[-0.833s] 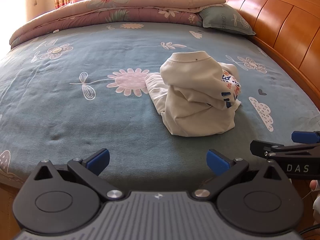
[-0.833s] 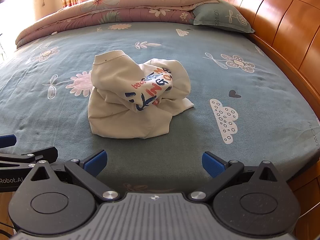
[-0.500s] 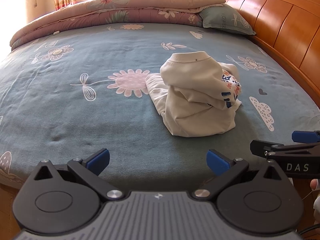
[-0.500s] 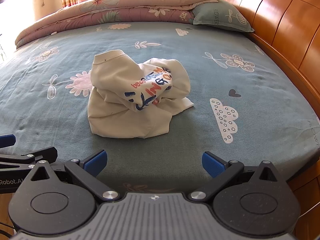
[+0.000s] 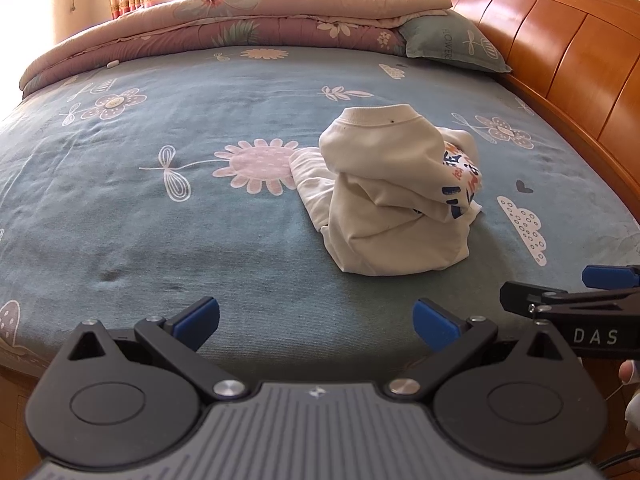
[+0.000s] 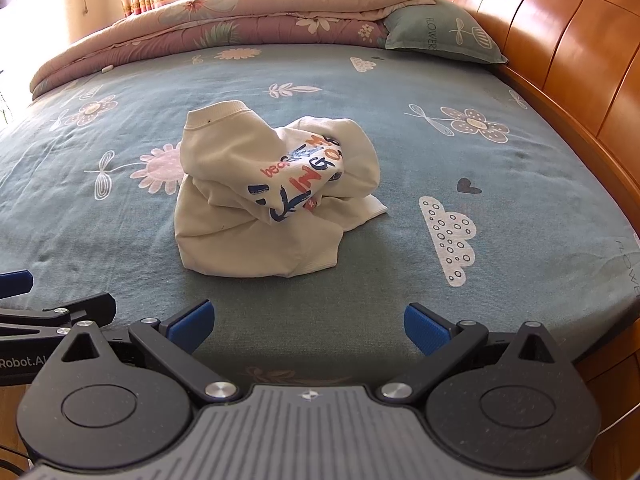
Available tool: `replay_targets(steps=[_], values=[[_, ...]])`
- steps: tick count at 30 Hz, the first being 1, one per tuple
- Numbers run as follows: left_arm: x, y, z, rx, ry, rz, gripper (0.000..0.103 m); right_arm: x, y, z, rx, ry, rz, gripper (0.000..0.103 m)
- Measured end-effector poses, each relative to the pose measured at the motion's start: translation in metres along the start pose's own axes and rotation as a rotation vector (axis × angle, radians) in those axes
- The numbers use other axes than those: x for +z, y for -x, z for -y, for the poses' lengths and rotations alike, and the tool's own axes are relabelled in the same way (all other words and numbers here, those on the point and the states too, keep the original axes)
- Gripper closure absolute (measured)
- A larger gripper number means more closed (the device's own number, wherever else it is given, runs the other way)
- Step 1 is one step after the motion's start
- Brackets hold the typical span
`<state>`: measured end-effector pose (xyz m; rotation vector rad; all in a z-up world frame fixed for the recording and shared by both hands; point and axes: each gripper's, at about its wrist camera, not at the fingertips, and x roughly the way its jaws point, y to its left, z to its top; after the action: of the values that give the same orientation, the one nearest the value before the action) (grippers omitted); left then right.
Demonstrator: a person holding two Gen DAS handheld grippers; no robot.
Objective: Fold clothes
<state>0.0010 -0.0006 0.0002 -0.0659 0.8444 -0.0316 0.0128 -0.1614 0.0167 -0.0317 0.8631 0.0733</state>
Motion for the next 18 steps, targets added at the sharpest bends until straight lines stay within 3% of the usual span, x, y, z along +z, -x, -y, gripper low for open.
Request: replay_targets(steps=[18], values=[[0.0004,-0.0008,0.0028,0.004,-0.012,0.002,0.0,0.0011,-0.0021,-0.0002,0.0,-0.003,-0.004,0.0]])
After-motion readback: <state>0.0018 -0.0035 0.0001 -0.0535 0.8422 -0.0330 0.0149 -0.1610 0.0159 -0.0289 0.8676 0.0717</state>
